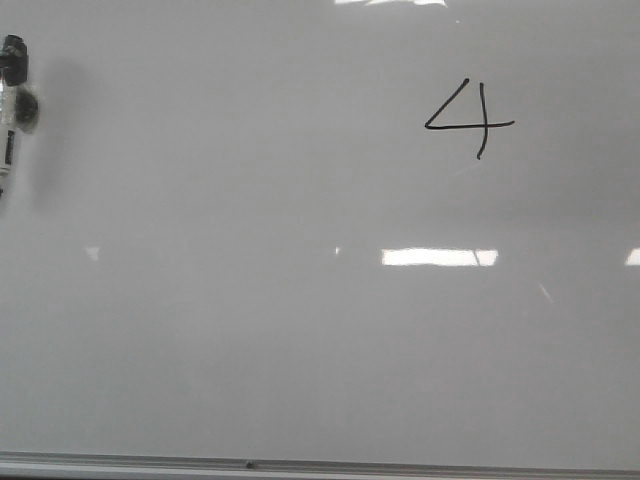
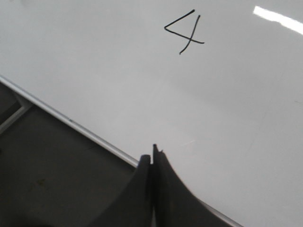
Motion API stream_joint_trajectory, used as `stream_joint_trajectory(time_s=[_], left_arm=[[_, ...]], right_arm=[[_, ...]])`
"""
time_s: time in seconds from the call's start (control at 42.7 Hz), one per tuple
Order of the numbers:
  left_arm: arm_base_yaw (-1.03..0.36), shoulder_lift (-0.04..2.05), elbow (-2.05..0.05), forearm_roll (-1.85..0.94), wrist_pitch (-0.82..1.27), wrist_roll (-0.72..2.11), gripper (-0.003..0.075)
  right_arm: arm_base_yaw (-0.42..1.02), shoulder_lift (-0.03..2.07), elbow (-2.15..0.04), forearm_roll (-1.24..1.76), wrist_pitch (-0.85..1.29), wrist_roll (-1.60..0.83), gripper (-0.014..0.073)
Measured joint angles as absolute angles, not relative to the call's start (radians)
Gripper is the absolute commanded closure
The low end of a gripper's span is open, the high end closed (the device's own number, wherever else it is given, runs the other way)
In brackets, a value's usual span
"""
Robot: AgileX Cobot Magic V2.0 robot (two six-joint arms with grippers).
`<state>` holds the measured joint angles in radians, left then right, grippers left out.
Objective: Write number 4 on whiteboard
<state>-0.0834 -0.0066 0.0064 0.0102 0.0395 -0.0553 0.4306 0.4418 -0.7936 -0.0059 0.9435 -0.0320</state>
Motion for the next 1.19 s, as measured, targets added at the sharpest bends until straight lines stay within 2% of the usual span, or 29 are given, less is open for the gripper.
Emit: stream_joint_trajectory(time_s=[0.374, 0.585, 0.702, 1.194], left_arm=[[-0.083, -0.007, 0.006, 0.012, 0.040, -0.055, 0.0741], [-0.083, -0.007, 0.006, 0.012, 0.040, -0.055, 0.0741], [-0.083, -0.007, 0.006, 0.012, 0.040, -0.055, 0.0741], [-0.083, -0.007, 0.006, 0.012, 0.040, -0.056, 0.0741]], right_arm=[[0.171, 0.089, -0.269, -0.006, 0.325, -0.032, 0.0662], [0.082, -0.003, -0.038, 0.000, 0.046, -0.032, 0.0662], [0.039, -0.008, 0.019, 0.014, -0.016, -0.032, 0.0662], [-0.006, -0.008, 0.027, 0.050, -0.022, -0.032, 0.0662]])
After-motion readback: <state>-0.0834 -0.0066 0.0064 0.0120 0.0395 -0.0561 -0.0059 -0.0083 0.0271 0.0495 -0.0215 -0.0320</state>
